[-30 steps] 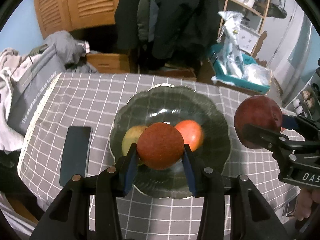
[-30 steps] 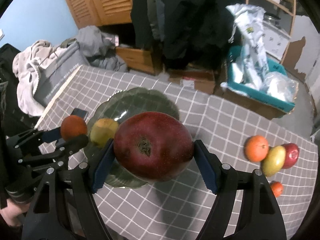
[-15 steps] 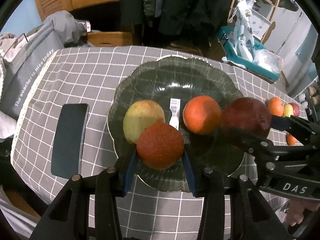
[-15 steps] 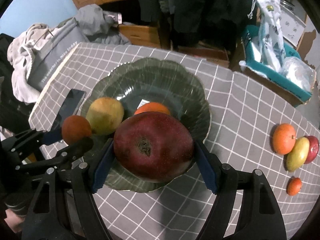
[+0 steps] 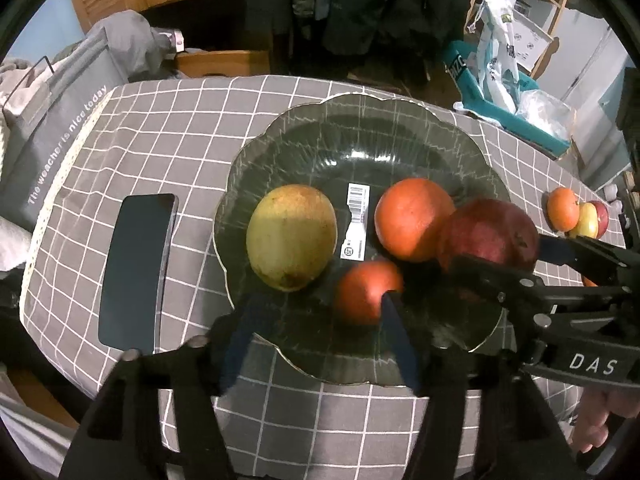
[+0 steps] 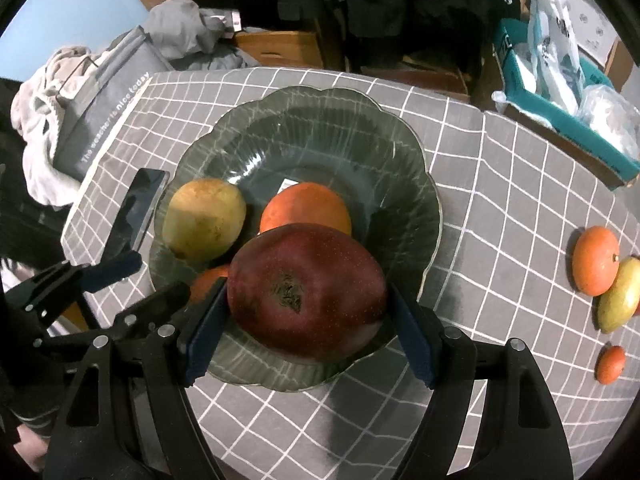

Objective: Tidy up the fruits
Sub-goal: 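Lower the orange into the bowl and open left gripper while right releases the pomegranate, then withdraw both tools from the bowl back toward the remaining fruit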

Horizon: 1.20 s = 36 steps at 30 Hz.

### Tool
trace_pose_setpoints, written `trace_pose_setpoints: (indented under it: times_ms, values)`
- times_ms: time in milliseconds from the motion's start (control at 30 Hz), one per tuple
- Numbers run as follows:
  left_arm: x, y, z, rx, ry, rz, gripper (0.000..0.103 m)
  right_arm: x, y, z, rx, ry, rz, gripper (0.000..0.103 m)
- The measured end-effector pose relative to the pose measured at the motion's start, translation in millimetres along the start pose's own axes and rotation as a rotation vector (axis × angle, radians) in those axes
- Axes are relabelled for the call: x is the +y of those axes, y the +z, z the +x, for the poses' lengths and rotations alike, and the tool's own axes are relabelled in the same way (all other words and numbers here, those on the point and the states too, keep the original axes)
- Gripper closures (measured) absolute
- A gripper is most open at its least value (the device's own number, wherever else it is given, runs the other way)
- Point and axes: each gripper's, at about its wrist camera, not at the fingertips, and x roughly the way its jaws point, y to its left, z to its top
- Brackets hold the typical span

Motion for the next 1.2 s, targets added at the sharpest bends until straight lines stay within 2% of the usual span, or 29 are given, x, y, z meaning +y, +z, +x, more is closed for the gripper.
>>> trace_pose_setpoints:
  times_ms: [267,367,400,567,1000,1200]
  values:
    - [-3.4,-0.5,0.7,0.014,0.011,0.018,0.036,-1.5,-1.3,6.5,0.03,0.009,0.013,0.023]
    - [-1.3,0.0,-2.6,0.006,0.007,0.005,0.034,-0.4,2.2,-4.4,-0.015,0.024,0.015,0.018]
    - [-0.4,0.2,-4.3,0.002,0.005,0.0,0.03,-0.5,4.3,-9.2,-0.028,0.031,0.018,0.018]
    - [-0.3,1.9,-11.4,-0.021,0.002,-0.006,0.03,-3.9,10.5,-25.3,-0.072,0.025,0.032,0.018]
    - [-10.8,11.1,-42.0,-0.11,-0.03,-0.023,0.026,-16.5,7.3,-87.1,-0.238,-0.207,-0.014,0.018]
    - [-26.5,13.9,-55.1,-0.152,-0.03,0.009,0.026,-27.4,-2.0,-115.7,-0.306,-0.291,-0.024,0.018]
